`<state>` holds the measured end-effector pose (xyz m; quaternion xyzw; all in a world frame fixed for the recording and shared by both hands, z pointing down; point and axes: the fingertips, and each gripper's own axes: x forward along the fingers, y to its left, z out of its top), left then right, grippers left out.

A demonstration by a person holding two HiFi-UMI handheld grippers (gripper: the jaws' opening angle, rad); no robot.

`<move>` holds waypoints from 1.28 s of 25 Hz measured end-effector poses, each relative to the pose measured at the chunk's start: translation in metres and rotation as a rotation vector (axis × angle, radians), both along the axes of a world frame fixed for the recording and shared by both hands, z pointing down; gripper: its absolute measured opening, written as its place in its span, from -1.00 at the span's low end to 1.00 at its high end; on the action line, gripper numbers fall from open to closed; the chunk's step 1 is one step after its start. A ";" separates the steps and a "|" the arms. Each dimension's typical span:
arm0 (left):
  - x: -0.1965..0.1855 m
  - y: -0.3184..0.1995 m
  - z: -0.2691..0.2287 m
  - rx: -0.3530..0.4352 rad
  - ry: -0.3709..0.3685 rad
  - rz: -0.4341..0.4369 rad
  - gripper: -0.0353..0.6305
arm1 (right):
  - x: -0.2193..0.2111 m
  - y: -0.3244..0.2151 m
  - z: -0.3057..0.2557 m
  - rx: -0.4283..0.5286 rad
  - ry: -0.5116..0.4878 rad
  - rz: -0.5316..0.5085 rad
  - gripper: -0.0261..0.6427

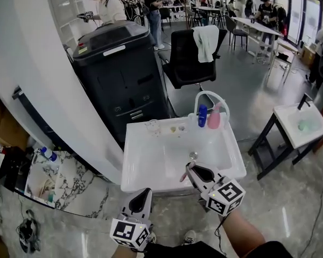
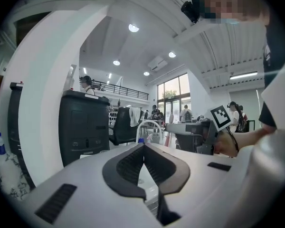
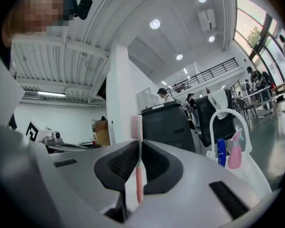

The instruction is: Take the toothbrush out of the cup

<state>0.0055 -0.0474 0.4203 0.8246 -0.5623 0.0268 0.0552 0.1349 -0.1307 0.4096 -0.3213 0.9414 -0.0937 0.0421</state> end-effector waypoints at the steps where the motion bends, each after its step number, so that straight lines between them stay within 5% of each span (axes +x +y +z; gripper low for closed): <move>1: -0.006 0.004 -0.001 0.003 0.003 -0.011 -0.83 | -0.006 0.004 0.001 -0.006 -0.002 -0.007 -0.83; 9: -0.086 0.034 -0.001 0.003 0.012 -0.052 -0.83 | -0.090 0.035 0.009 -0.037 -0.008 -0.048 -0.83; 17: -0.154 0.064 -0.002 0.007 0.045 -0.002 -0.84 | -0.162 0.080 0.015 -0.058 0.008 -0.007 -0.83; 32: -0.157 0.111 0.020 -0.024 0.087 0.288 -0.83 | -0.141 0.164 0.027 -0.076 0.037 0.311 -0.83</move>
